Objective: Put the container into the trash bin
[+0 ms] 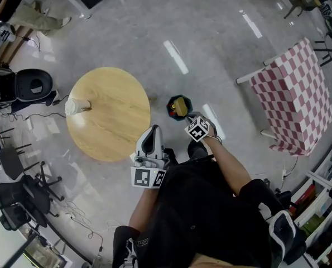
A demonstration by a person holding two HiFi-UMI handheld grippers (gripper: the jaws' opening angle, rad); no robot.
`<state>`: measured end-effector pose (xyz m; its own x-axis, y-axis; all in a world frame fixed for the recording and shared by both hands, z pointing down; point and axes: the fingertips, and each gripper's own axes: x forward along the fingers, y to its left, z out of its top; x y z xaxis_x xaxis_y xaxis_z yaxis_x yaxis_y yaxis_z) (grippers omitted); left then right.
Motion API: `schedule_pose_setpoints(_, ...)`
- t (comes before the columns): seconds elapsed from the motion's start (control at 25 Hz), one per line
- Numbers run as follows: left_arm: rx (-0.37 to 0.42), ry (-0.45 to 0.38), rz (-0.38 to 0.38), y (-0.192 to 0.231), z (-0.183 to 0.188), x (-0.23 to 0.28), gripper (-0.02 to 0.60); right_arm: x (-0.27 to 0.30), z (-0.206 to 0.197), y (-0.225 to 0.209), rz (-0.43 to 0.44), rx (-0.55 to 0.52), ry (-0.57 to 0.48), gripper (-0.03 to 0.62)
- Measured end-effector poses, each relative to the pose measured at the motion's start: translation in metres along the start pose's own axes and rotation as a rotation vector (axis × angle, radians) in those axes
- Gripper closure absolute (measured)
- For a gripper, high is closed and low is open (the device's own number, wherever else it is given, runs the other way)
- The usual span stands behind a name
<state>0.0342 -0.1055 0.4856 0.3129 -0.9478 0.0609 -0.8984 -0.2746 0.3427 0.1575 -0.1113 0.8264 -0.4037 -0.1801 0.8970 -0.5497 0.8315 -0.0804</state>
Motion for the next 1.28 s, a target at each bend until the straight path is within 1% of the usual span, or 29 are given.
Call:
schedule_pose_setpoints(0.12, 0.017, -0.02, -0.004, -0.005, 0.007, -0.007, 0.572, -0.037, 0.024, -0.003, -0.027, 0.04, -0.108, 0.556)
schedule_pose_setpoints(0.28, 0.034, -0.049, -0.013, -0.01, 0.017, -0.017, 0.572, -0.103, 0.063, -0.005, -0.069, 0.118, -0.321, 0.559)
schedule_pose_setpoints(0.4, 0.044, -0.067, -0.022, -0.016, 0.024, -0.026, 0.572, -0.158, 0.088, -0.001, -0.108, 0.145, -0.476, 0.559)
schedule_pose_setpoints(0.56, 0.05, -0.087, -0.028, -0.023, 0.031, -0.04, 0.572, -0.219, 0.104, 0.012, -0.165, 0.137, -0.616, 0.559)
schedule_pose_setpoints(0.68, 0.067, -0.096, -0.049, -0.03, 0.034, -0.045, 0.572, -0.269, 0.12, 0.027, -0.22, 0.094, -0.755, 0.559)
schedule_pose_setpoints(0.76, 0.074, -0.094, -0.058, -0.034, 0.034, -0.047, 0.572, -0.29, 0.124, 0.042, -0.225, 0.07, -0.818, 0.559)
schedule_pose_setpoints(0.88, 0.068, -0.095, -0.063, -0.037, 0.033, -0.049, 0.572, -0.302, 0.123, 0.058, -0.212, 0.077, -0.849, 0.559)
schedule_pose_setpoints(1.04, 0.069, -0.102, -0.064, -0.036, 0.036, -0.054, 0.572, -0.298, 0.124, 0.066, -0.206, 0.079, -0.847, 0.559)
schedule_pose_setpoints(1.28, 0.07, -0.1, -0.063, -0.035, 0.035, -0.059, 0.572, -0.297, 0.123, 0.068, -0.225, 0.064, -0.832, 0.568)
